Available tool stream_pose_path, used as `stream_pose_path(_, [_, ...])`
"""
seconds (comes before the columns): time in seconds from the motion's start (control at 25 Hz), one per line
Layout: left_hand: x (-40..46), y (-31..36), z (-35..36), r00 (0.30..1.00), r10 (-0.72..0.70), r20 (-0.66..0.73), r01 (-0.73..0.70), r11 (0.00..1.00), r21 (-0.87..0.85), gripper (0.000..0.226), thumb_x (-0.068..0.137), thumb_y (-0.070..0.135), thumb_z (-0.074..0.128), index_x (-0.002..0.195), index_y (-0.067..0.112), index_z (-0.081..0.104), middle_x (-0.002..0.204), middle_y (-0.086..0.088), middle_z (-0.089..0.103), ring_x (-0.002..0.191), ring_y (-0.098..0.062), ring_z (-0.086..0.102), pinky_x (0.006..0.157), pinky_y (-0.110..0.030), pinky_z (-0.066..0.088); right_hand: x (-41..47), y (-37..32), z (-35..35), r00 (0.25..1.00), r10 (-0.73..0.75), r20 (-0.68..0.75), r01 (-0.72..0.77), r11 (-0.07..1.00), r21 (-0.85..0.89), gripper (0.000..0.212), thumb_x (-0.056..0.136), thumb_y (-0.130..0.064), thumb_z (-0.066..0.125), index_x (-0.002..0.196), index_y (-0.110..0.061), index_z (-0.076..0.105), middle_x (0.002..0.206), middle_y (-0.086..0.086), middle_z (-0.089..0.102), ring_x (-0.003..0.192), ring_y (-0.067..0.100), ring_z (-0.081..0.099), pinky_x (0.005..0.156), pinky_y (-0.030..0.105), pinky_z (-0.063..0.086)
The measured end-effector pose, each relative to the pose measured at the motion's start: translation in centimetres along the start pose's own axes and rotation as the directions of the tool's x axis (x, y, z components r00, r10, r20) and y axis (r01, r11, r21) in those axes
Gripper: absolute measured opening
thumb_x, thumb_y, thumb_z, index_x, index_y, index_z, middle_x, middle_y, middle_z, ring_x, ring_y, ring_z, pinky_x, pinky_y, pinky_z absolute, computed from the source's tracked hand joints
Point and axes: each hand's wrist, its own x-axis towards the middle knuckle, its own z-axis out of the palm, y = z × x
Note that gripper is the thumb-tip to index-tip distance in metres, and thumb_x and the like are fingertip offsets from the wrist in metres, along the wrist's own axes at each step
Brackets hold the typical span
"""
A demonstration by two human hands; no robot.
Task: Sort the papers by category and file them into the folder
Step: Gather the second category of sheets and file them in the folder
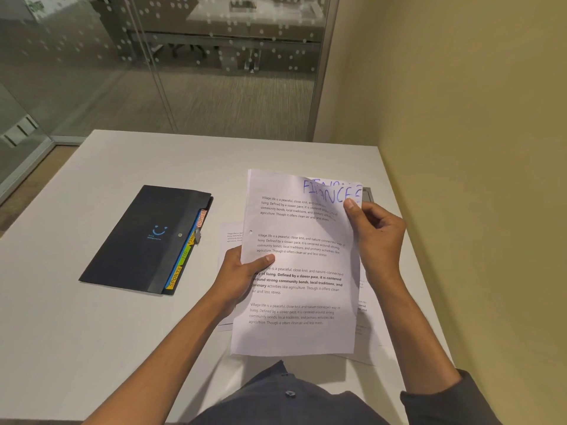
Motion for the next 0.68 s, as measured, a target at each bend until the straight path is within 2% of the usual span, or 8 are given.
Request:
stream_pose_path(0.12, [-0.1, 0.0, 0.0, 1.0, -0.007, 0.001, 0.007, 1.0, 0.001, 0.021, 0.088, 0.003, 0.06, 0.098, 0.02, 0.066, 0.095, 0.003, 0.075, 0.087, -0.018, 0.072, 0.076, -0.03, 0.059, 0.3, 0.5, -0.1, 0.999, 0.036, -0.001, -0.036, 0.999, 0.033, 0.02, 0.079, -0.013, 0.08, 0.082, 0.003, 0.069, 0.079, 0.014, 0.066, 0.075, 0.017, 0.057, 0.074, 0.036, 0.049])
stream_pose_path(0.24, [-0.2, 0.0, 0.0, 1.0, -0.014, -0.002, 0.014, 1.0, -0.008, 0.021, 0.088, 0.003, 0.06, 0.097, 0.021, 0.066, 0.093, 0.004, 0.076, 0.086, -0.017, 0.072, 0.073, -0.028, 0.059, 0.4, 0.5, -0.1, 0.996, 0.084, -0.035, -0.083, 0.996, 0.037, 0.024, 0.073, -0.008, 0.085, 0.091, -0.005, 0.068, 0.09, 0.018, 0.073, 0.081, 0.02, 0.069, 0.083, 0.039, 0.057])
stream_pose_path(0.32, [-0.2, -0.1, 0.0, 1.0, -0.019, 0.0, 0.019, 1.0, -0.007, 0.021, 0.089, 0.004, 0.06, 0.097, 0.022, 0.066, 0.094, 0.005, 0.075, 0.086, -0.018, 0.072, 0.074, -0.029, 0.059, 0.4, 0.1, 0.1, 0.995, 0.095, -0.016, -0.094, 0.994, 0.051, 0.035, 0.072, -0.002, 0.084, 0.099, -0.013, 0.066, 0.092, 0.013, 0.075, 0.083, 0.02, 0.072, 0.08, 0.035, 0.057])
stream_pose_path(0.4, [-0.2, -0.1, -0.1, 1.0, -0.024, -0.003, 0.024, 1.0, -0.006, 0.021, 0.089, 0.004, 0.06, 0.097, 0.023, 0.066, 0.094, 0.005, 0.075, 0.087, -0.019, 0.072, 0.075, -0.03, 0.059, 0.4, -0.2, 0.1, 0.995, 0.097, 0.01, -0.098, 0.994, 0.046, 0.044, 0.072, -0.001, 0.084, 0.105, -0.021, 0.064, 0.093, 0.015, 0.073, 0.083, 0.021, 0.07, 0.078, 0.035, 0.056])
stream_pose_path(0.48, [-0.1, -0.1, -0.1, 1.0, -0.024, -0.005, 0.024, 1.0, -0.009, 0.021, 0.088, 0.004, 0.061, 0.098, 0.022, 0.066, 0.095, 0.004, 0.075, 0.088, -0.019, 0.072, 0.076, -0.031, 0.059, 0.4, -0.6, 0.1, 0.994, 0.111, 0.019, -0.112, 0.993, 0.04, 0.039, 0.074, -0.008, 0.083, 0.107, -0.02, 0.065, 0.091, 0.01, 0.074, 0.082, 0.017, 0.069, 0.077, 0.033, 0.056])
stream_pose_path(0.56, [-0.1, -0.2, -0.3, 1.0, -0.021, -0.005, 0.021, 1.0, -0.011, 0.021, 0.088, 0.004, 0.061, 0.099, 0.021, 0.066, 0.097, 0.003, 0.075, 0.089, -0.02, 0.072, 0.076, -0.03, 0.059, 0.3, -1.2, 0.2, 0.99, 0.135, 0.038, -0.138, 0.987, 0.079, 0.021, 0.085, -0.028, 0.074, 0.099, -0.013, 0.07, 0.087, 0.0, 0.074, 0.08, 0.012, 0.068, 0.071, 0.026, 0.053])
stream_pose_path(0.64, [0.0, -0.2, -0.4, 1.0, -0.019, -0.008, 0.019, 1.0, -0.019, 0.021, 0.088, 0.003, 0.061, 0.1, 0.02, 0.066, 0.098, 0.003, 0.075, 0.09, -0.02, 0.072, 0.075, -0.029, 0.059, 0.4, -1.5, 0.0, 0.975, 0.197, 0.104, -0.211, 0.965, 0.153, 0.035, 0.097, -0.038, 0.051, 0.095, -0.009, 0.07, 0.081, 0.002, 0.075, 0.075, 0.012, 0.068, 0.064, 0.022, 0.048])
stream_pose_path(0.68, [0.0, -0.2, -0.4, 1.0, -0.019, -0.008, 0.019, 1.0, -0.022, 0.021, 0.088, 0.003, 0.061, 0.1, 0.02, 0.066, 0.098, 0.002, 0.075, 0.09, -0.02, 0.072, 0.075, -0.029, 0.059, 0.4, -1.7, 0.0, 0.968, 0.208, 0.144, -0.23, 0.959, 0.164, 0.034, 0.101, -0.032, 0.044, 0.098, -0.009, 0.069, 0.079, 0.004, 0.076, 0.072, 0.014, 0.069, 0.063, 0.023, 0.047])
